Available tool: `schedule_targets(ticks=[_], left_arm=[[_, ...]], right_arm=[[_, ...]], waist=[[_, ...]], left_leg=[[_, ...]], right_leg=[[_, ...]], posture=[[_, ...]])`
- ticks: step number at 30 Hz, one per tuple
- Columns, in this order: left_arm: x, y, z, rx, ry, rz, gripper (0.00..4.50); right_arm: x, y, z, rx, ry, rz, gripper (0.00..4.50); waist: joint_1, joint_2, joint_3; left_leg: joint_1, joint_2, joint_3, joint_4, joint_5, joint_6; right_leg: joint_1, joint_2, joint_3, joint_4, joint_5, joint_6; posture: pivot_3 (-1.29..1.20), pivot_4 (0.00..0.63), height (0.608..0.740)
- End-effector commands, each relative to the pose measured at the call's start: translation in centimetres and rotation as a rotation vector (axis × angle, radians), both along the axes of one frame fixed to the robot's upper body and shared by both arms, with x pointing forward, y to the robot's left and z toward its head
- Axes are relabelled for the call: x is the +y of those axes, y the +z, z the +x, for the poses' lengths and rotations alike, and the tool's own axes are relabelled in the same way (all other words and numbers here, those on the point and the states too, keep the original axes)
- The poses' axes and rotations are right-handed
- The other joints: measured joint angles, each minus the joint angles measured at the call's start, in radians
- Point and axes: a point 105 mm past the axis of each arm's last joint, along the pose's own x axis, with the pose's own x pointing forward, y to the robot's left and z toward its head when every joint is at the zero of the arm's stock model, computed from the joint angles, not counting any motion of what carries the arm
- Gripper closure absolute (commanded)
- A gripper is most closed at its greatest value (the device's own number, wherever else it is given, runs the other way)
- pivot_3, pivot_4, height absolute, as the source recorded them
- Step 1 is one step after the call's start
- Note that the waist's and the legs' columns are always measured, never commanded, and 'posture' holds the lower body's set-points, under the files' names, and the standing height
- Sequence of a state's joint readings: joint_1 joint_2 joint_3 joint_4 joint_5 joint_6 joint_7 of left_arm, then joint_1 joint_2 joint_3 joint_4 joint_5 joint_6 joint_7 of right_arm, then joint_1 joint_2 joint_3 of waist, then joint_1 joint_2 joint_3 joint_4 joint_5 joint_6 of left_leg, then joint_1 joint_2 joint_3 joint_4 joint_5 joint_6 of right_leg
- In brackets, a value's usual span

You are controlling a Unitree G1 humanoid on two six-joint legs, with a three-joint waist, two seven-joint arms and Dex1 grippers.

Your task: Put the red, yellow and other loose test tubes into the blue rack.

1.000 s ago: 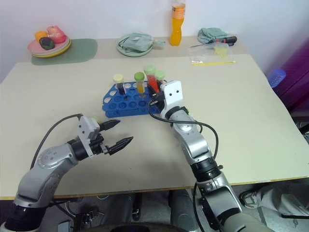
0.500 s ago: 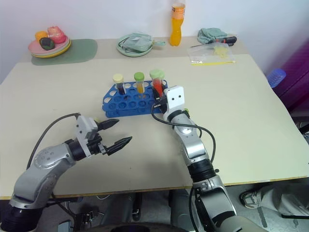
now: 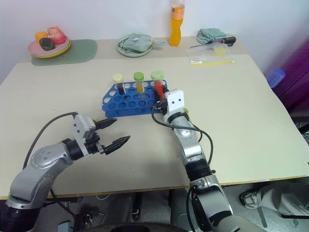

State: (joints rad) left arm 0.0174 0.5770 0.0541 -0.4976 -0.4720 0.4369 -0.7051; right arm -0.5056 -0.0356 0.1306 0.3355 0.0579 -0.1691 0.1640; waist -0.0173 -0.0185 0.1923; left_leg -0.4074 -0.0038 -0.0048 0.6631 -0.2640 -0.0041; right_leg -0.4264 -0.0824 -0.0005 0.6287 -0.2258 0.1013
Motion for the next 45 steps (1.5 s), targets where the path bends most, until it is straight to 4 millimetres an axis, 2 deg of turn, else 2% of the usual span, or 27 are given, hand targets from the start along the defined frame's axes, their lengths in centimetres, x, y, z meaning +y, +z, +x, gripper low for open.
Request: schedule_targets(ticks=[1,4,7,10,11,13,18,20,23,26,33,43,45], left_arm=[[-0.1,1.5,-0.3,-0.047,-0.010,-0.007,0.00],[0.0,1.6,-0.3,-0.046,-0.009,-0.003,0.00],[0.1,1.6,-0.4,-0.044,-0.009,0.002,0.00],[0.1,1.7,-0.4,-0.047,-0.004,0.001,0.00],[0.1,1.8,-0.4,-0.048,-0.002,0.001,0.00],[0.2,1.8,-0.5,-0.049,0.000,0.000,0.00],[0.1,1.6,-0.8,-0.040,-0.003,-0.001,0.00],[-0.2,1.5,-0.8,-0.035,-0.018,-0.007,0.00],[-1.2,1.4,-0.6,-0.029,-0.070,-0.008,0.00],[-1.9,1.1,-0.3,-0.026,-0.112,-0.002,0.00],[-2.7,1.2,0.0,-0.036,-0.153,-0.018,0.00],[-3.5,0.5,-1.4,-0.018,-0.197,-0.012,0.00],[-3.5,0.4,-1.5,-0.017,-0.193,-0.015,0.00]], right_arm=[[0.0,0.0,0.3,-0.017,-0.015,0.018,3.69],[0.2,-0.2,0.0,-0.020,0.010,0.040,3.69],[0.1,0.1,-0.3,-0.036,0.017,0.034,2.24],[-0.2,1.6,-0.6,-0.069,0.019,-0.010,0.71],[-0.4,2.3,-0.9,-0.077,0.026,-0.048,0.36],[-0.7,2.9,-1.6,-0.052,0.072,-0.099,0.36],[-4.0,3.7,-5.6,0.187,0.219,-0.250,0.36],[-5.4,3.6,-7.3,0.342,0.273,-0.282,0.36],[-9.0,1.7,-8.6,0.686,0.185,-0.421,0.36],[-9.8,1.5,-8.0,0.858,0.123,-0.418,0.36],[-11.4,0.4,-5.4,1.054,0.015,-0.406,0.36],[-10.6,0.0,-3.5,1.219,0.007,-0.374,0.36],[-10.5,-0.3,-3.6,1.262,0.015,-0.368,0.91]], waist=[[-0.001,0.000,0.000],[-0.002,0.000,0.000],[-0.001,0.000,0.000],[0.000,0.001,0.000],[0.001,0.001,0.001],[0.005,0.001,0.001],[0.011,0.001,0.001],[0.008,0.001,0.001],[0.008,0.001,0.000],[0.002,0.002,0.000],[0.009,0.002,0.000],[0.004,0.002,0.000],[0.006,0.002,0.000]], left_leg=[[0.000,0.000,0.000,0.000,0.000,0.000],[0.000,0.000,0.000,0.000,0.000,0.000],[0.000,0.000,0.000,0.000,0.000,0.000],[0.000,0.000,0.000,0.000,0.000,0.000],[0.000,0.000,0.000,0.000,0.000,0.000],[0.000,0.000,0.000,0.000,0.000,0.000],[-0.001,0.000,-0.001,0.000,0.000,0.000],[-0.001,-0.001,-0.001,0.000,0.000,0.000],[-0.001,0.000,-0.001,0.001,0.000,0.000],[-0.001,0.000,0.000,0.001,0.000,0.000],[-0.003,0.000,0.000,0.000,0.000,0.001],[-0.003,0.000,0.001,0.000,-0.001,0.001],[-0.003,0.000,0.000,0.000,-0.001,0.001]], right_leg=[[0.000,0.000,0.000,0.000,0.000,0.000],[0.000,0.000,0.000,0.001,0.000,0.000],[0.000,0.000,0.000,0.001,0.000,0.000],[0.000,0.000,0.000,0.001,0.000,0.000],[0.000,0.000,0.000,0.001,0.000,0.000],[0.000,-0.001,0.000,0.001,0.000,0.000],[0.000,-0.002,0.000,0.000,0.000,-0.001],[0.000,-0.002,0.000,0.000,-0.001,-0.001],[0.000,-0.002,0.000,0.000,-0.001,-0.002],[0.000,-0.001,-0.001,-0.001,-0.003,-0.005],[-0.001,-0.001,-0.001,-0.002,-0.003,-0.005],[-0.001,-0.001,0.000,-0.003,-0.002,-0.004],[-0.001,-0.001,0.000,-0.003,-0.002,-0.004]], posture=[[0.00,0.150,0.740],[0.00,0.150,0.740],[0.00,0.150,0.740],[0.00,0.150,0.740],[0.00,0.150,0.740],[0.00,0.150,0.740],[0.00,0.150,0.740],[0.00,0.150,0.740],[0.00,0.150,0.740],[0.00,0.150,0.740],[0.00,0.150,0.740],[0.00,0.150,0.740],[0.00,0.150,0.740]])
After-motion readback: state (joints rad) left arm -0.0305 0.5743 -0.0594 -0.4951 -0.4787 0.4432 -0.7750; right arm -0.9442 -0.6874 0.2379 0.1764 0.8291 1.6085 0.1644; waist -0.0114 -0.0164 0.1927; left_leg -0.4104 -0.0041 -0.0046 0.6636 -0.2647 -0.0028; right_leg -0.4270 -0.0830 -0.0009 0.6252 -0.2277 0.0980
